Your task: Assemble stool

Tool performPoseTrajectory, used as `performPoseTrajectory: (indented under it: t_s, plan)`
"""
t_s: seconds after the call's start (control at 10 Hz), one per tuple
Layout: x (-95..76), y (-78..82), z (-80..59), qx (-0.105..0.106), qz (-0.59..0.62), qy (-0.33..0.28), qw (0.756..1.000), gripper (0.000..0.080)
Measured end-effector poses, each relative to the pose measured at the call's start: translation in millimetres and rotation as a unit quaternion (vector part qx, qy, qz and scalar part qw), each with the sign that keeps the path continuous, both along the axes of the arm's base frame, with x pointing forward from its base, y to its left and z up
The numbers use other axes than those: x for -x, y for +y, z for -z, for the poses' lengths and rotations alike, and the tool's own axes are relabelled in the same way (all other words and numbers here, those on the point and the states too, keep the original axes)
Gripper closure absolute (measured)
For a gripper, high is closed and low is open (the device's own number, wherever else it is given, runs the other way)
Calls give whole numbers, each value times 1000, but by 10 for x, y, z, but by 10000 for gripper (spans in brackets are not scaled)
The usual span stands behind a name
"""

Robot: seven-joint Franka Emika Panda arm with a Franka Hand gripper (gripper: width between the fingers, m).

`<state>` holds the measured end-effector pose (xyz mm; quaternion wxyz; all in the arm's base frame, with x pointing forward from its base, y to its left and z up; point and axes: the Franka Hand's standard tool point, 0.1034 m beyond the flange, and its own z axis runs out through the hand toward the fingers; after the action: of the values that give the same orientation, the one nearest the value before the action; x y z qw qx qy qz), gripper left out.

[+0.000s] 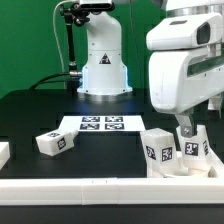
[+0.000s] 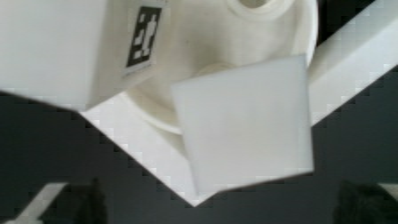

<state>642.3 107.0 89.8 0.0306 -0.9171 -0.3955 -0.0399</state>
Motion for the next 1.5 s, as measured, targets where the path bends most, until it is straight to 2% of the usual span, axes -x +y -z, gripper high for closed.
performPoseTrajectory:
  t_s: [0.3,0.5,0.6,1.1,1.5]
  plan:
    - [2,-29,25,2,7,1,1000,151]
    - [1,-50,29,4,9,2,1000,413]
    - [1,-55,30,4,9,2,1000,464]
    - [-1,-69,31,1,64,7,998,464]
    - [0,-65,39,-12,264,7,964,463]
